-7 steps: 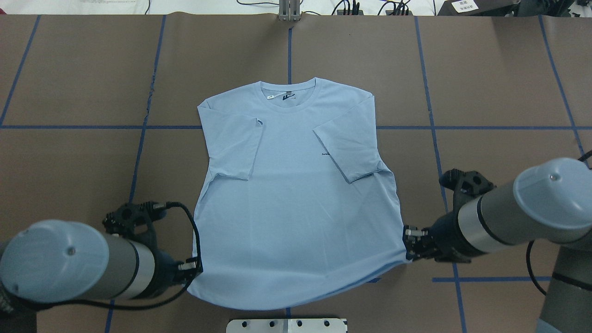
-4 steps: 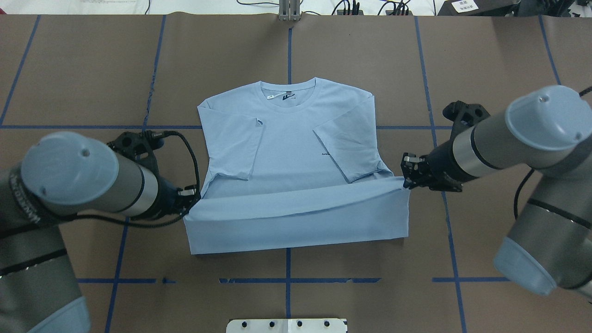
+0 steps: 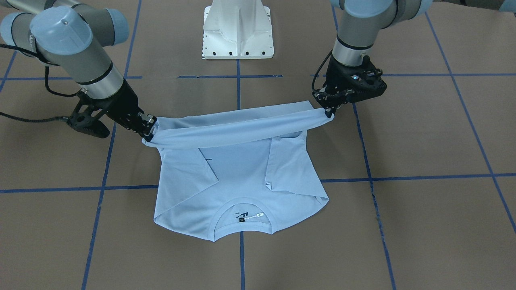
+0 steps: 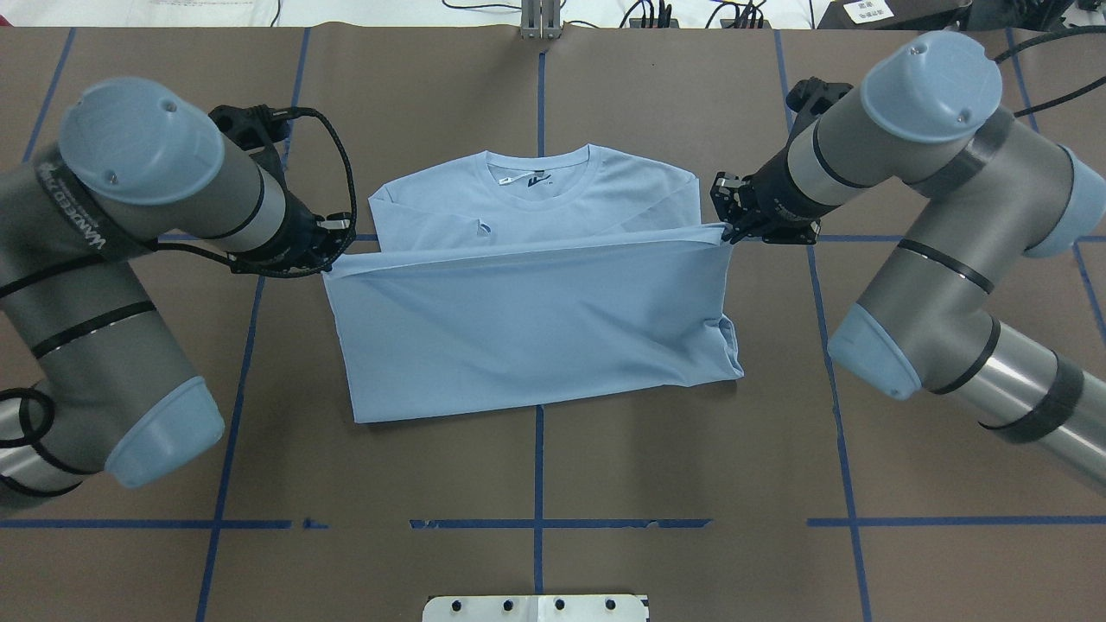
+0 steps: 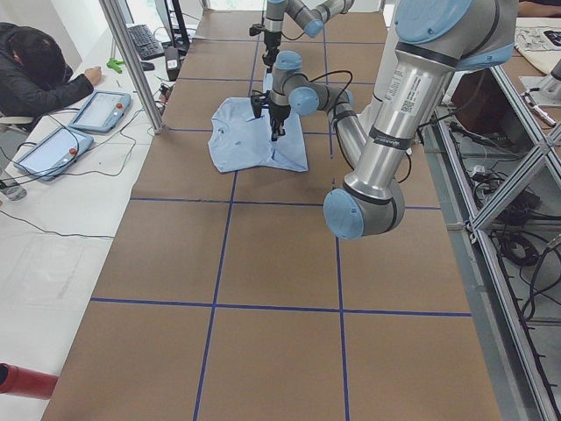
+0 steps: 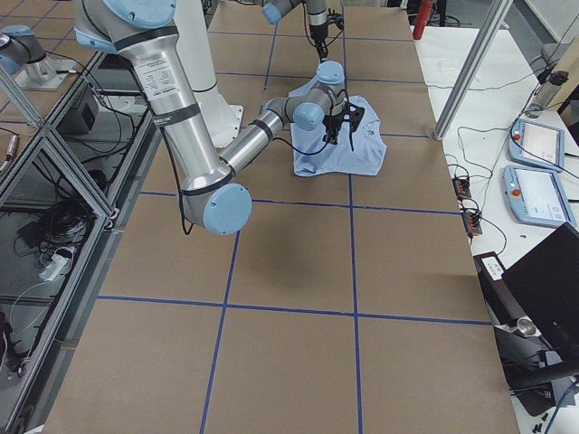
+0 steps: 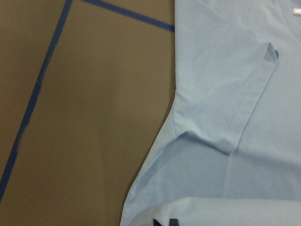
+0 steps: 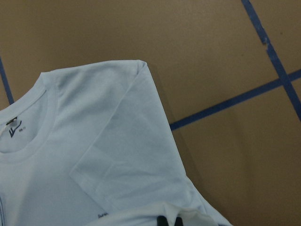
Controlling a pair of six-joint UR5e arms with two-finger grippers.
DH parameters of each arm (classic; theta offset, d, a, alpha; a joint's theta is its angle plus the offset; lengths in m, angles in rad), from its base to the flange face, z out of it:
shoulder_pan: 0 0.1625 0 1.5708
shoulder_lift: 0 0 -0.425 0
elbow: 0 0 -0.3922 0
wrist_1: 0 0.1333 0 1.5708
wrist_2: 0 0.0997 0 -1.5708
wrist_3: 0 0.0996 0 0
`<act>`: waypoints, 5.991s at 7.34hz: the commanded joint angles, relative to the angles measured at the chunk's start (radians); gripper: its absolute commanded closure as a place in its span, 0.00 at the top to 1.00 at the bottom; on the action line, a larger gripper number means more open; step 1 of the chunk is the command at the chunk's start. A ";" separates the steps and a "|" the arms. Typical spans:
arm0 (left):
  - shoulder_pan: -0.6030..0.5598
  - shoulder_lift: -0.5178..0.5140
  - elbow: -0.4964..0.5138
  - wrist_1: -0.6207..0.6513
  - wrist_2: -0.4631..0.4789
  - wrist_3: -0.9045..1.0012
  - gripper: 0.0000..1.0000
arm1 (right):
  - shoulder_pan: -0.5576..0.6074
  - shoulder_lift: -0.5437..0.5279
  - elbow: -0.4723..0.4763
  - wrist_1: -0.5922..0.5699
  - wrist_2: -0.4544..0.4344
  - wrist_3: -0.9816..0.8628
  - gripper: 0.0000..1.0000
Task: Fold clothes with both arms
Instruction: 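Lay the hem down along the collar with both grippers, then open both grippers to release the hem at the collar, then move the right gripper down to the side edge of the folded shirt, then grasp the shirt's near corner with the right gripper and drag it, rotating the shirt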
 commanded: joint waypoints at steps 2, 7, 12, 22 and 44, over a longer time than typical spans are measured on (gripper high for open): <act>-0.062 -0.070 0.354 -0.340 0.003 0.008 0.00 | 0.049 0.231 -0.392 0.121 -0.024 -0.066 0.00; -0.072 -0.165 0.583 -0.510 0.007 -0.018 0.00 | 0.044 0.274 -0.553 0.268 -0.061 -0.068 0.00; -0.084 -0.169 0.631 -0.547 0.009 -0.024 0.00 | 0.055 0.307 -0.612 0.270 -0.078 -0.069 0.00; -0.084 -0.189 0.635 -0.547 0.007 -0.024 1.00 | 0.038 0.304 -0.618 0.276 -0.097 -0.069 0.99; -0.092 -0.182 0.560 -0.532 0.003 -0.037 1.00 | -0.221 -0.187 -0.087 0.242 -0.107 -0.120 0.00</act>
